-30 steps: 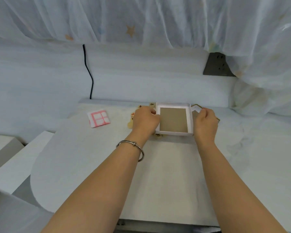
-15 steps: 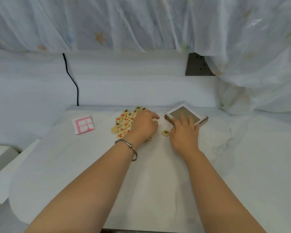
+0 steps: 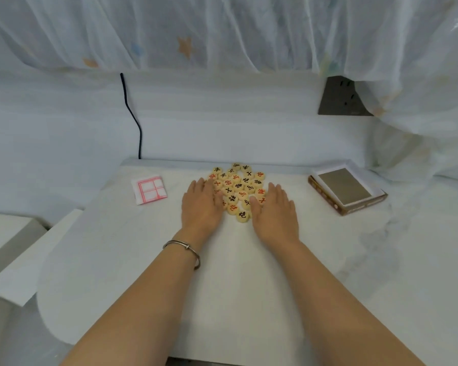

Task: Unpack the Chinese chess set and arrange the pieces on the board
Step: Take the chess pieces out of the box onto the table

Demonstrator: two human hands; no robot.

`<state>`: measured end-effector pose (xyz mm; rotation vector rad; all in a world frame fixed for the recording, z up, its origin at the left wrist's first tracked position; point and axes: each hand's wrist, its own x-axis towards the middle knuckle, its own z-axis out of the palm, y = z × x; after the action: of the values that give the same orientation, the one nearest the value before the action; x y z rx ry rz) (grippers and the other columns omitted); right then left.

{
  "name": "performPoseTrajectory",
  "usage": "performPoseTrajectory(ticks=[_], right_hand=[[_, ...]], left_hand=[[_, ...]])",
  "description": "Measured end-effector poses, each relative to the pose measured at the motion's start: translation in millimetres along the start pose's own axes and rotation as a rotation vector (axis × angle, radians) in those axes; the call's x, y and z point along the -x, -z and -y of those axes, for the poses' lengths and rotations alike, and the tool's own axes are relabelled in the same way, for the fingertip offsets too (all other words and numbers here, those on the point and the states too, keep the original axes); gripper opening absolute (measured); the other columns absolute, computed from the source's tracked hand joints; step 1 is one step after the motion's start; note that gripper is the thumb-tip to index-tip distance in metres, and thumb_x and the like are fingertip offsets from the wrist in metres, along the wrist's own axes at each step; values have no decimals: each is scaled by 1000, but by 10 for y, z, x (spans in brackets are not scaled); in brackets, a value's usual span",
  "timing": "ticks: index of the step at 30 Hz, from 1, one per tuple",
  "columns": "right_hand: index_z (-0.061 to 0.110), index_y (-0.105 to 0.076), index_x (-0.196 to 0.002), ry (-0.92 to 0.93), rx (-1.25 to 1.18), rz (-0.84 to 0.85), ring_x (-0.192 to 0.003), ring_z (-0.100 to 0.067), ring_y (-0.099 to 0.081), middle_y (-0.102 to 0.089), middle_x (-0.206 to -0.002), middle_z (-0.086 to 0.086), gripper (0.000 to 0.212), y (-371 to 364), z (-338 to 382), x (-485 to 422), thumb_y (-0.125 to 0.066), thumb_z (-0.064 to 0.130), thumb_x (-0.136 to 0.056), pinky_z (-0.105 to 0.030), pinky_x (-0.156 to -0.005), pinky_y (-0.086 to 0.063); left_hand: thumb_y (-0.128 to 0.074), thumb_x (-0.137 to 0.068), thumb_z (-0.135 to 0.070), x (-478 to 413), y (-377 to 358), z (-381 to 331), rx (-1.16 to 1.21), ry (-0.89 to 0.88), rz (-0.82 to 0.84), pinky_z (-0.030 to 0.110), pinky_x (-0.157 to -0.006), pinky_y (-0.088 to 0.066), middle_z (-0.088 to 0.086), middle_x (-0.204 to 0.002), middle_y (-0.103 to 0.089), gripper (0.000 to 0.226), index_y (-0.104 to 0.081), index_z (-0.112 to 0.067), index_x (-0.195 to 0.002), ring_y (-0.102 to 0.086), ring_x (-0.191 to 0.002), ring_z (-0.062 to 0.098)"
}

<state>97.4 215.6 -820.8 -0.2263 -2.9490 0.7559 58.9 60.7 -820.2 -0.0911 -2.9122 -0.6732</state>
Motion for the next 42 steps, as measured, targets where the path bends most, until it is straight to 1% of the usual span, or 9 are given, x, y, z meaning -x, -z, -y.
performPoseTrajectory(ticks=[5, 9, 12, 17, 22, 27, 35, 39, 42], right_hand=[[12, -16, -149, 123, -288, -93, -146, -19, -10, -6, -159, -7, 64, -74, 169, -187, -34, 45, -97, -32, -118, -14], [12, -31, -144, 43, -417, -251, -145, -19, -16, -21, -156, -8, 53, -67, 143, -404, -33, 39, -99, -34, -118, -16], [13, -39, -139, 57, -439, -203, -138, -18, -30, -36, -148, -6, 48, -61, 151, -587, -32, 38, -99, -36, -114, -26], [17, -49, -130, 84, -493, -118, -117, -12, -46, -51, -132, 0, 41, -37, 158, -829, -33, 39, -99, -27, -96, -35], [15, -55, -126, 164, -473, -60, -119, -17, -48, -56, -128, -2, 40, -37, 205, -991, -32, 34, -101, -31, -100, -36], [22, -54, -130, 220, -346, 41, -124, -20, -42, -57, -129, -2, 60, -77, 255, -1081, -20, 49, -89, -37, -102, -34], [29, -57, -122, 196, -446, 100, -118, -17, -48, -62, -120, 3, 45, -122, 261, -1094, -24, 43, -95, -38, -103, -37], [24, -58, -120, 149, -624, 149, -94, -1, -53, -66, -109, 9, 38, -92, 311, -962, -26, 33, -101, -26, -88, -40], [23, -60, -119, 119, -699, 135, -87, -2, -50, -69, -103, 8, 39, -106, 330, -844, -27, 33, -100, -21, -78, -38]], left_hand=[[-35, -99, -30, -71, 8, 29, 202, -30, -44, 32, -114, -22, 8, -148, -35, 47, -35, -11, -142, -27, -138, 24], [-32, -100, -35, -190, 27, 122, 241, -20, -34, 31, -115, -17, 6, -152, -28, 49, -33, -14, -144, -20, -142, 21], [-31, -100, -39, -329, 25, 140, 271, -44, -6, 31, -117, -15, 3, -154, -27, 51, -31, -16, -145, -18, -143, 17], [-31, -100, -40, -571, 56, 146, 311, -122, 90, 29, -114, -16, 1, -152, -31, 50, -34, -16, -144, -23, -141, 16], [-28, -100, -40, -711, 50, 162, 280, -199, 187, 30, -116, -18, 0, -153, -31, 50, -35, -18, -144, -26, -141, 15], [-20, -103, -29, -781, 63, 168, 394, -169, 252, 31, -114, -22, 2, -152, -33, 47, -23, -21, -149, -30, -139, 18], [-21, -102, -25, -807, 55, 120, 420, -142, 255, 33, -113, -24, -1, -145, -43, 48, -17, -19, -150, -33, -136, 20], [-21, -101, -26, -721, 63, 136, 531, -86, 259, 37, -113, -27, -4, -138, -51, 49, -20, -22, -149, -37, -133, 15], [-22, -99, -25, -631, 98, 133, 580, -49, 255, 32, -112, -29, -6, -143, -45, 47, -36, -21, -144, -36, -134, 13]])
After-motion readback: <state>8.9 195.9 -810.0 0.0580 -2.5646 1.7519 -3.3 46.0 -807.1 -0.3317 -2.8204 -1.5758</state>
